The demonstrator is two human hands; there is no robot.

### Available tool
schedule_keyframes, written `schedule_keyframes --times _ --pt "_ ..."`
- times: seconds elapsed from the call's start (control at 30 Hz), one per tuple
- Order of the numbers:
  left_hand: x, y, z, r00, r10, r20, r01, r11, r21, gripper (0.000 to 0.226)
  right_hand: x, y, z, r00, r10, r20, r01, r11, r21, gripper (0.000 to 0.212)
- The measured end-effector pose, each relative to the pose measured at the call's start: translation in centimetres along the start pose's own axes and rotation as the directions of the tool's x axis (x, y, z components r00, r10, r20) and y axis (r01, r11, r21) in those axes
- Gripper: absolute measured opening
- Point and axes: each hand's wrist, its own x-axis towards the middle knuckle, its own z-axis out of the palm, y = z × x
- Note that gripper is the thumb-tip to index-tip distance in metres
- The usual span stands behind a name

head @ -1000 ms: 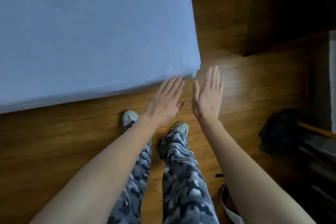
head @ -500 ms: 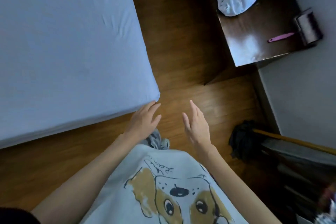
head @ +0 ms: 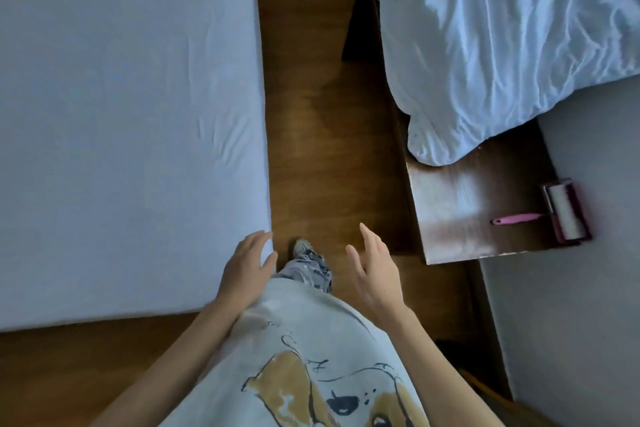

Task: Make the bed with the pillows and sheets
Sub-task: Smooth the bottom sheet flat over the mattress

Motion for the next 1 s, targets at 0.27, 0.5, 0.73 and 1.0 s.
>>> schedule_keyframes --times 0.27,0.5,0.73,1.0 --pt "12.5 7.6 -3.8 0.984 -0.051 -0.172 0.039 0.997 -0.07 0.044 15.8 -3.8 -7.0 0.981 -0.167 0.103 0.179 0.977 -0.117 0.063" --pt "22.4 6.2 -6.5 0.918 -0.274 -0.287 0.237 0.959 -0.157 0.041 33.9 -11.4 -6.4 0.826 -0.419 0.377 0.498 0.855 -0.142 0.059" --pt "30.4 6.2 -11.4 0.63 -0.664 -0.404 0.506 0.745 -0.434 0.042 51.3 -22.9 -7.6 0.502 -0.583 0.639 0.834 0.521 -0.181 0.051" --pt "37.0 4.0 -11.7 0.511 -0.798 -0.318 0.574 0.593 -0.565 0.042 62.3 -32.0 -3.7 0.134 -0.507 0.851 0.991 0.048 -0.128 0.049"
